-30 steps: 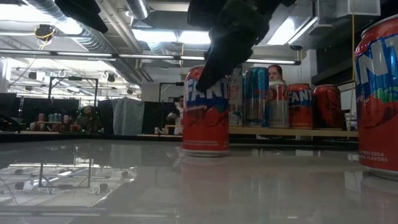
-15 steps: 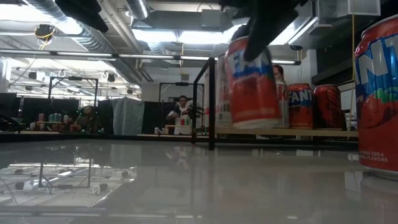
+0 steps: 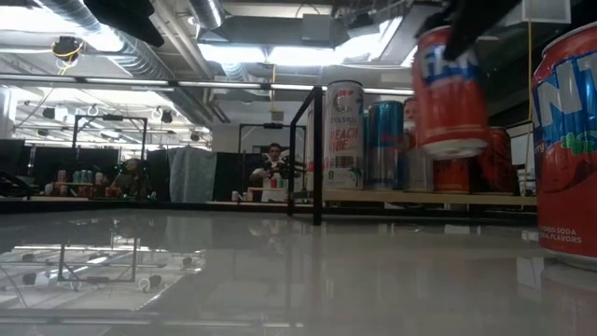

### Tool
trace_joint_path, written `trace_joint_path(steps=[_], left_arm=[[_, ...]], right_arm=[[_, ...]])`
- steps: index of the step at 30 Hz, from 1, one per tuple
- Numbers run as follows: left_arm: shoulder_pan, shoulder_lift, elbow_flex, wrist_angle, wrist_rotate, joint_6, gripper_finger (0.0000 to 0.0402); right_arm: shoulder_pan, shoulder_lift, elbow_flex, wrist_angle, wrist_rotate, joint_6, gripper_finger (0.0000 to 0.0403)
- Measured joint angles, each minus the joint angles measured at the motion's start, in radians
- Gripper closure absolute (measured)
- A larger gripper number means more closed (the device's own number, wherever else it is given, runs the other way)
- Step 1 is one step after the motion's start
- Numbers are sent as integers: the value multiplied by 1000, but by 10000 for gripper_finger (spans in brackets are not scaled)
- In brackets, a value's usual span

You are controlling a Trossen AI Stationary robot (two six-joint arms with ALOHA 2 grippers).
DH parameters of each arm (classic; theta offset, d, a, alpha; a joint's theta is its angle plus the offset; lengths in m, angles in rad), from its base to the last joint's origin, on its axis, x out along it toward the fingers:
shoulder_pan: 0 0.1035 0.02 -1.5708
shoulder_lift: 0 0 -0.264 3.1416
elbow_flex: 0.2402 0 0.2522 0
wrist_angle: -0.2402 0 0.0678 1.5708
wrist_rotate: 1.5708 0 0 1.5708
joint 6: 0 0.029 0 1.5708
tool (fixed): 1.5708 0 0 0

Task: Place canned beverage on shelf
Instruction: Put the orange soda can on the shelf aligned with the other orange soda can

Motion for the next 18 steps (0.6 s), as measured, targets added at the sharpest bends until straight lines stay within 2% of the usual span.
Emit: trace_joint_path(steps=[6,11,18], left_arm=[[0,0,0,4,0,2,51],[0,0,0,4,-1,2,51],[0,0,0,5,-5,2,51]], right_arm=[[1,-204,-139,-28,103,57,119],[0,-338,-215,-40,210,44,117],[-1,-418,-269,-138,324,41,116]])
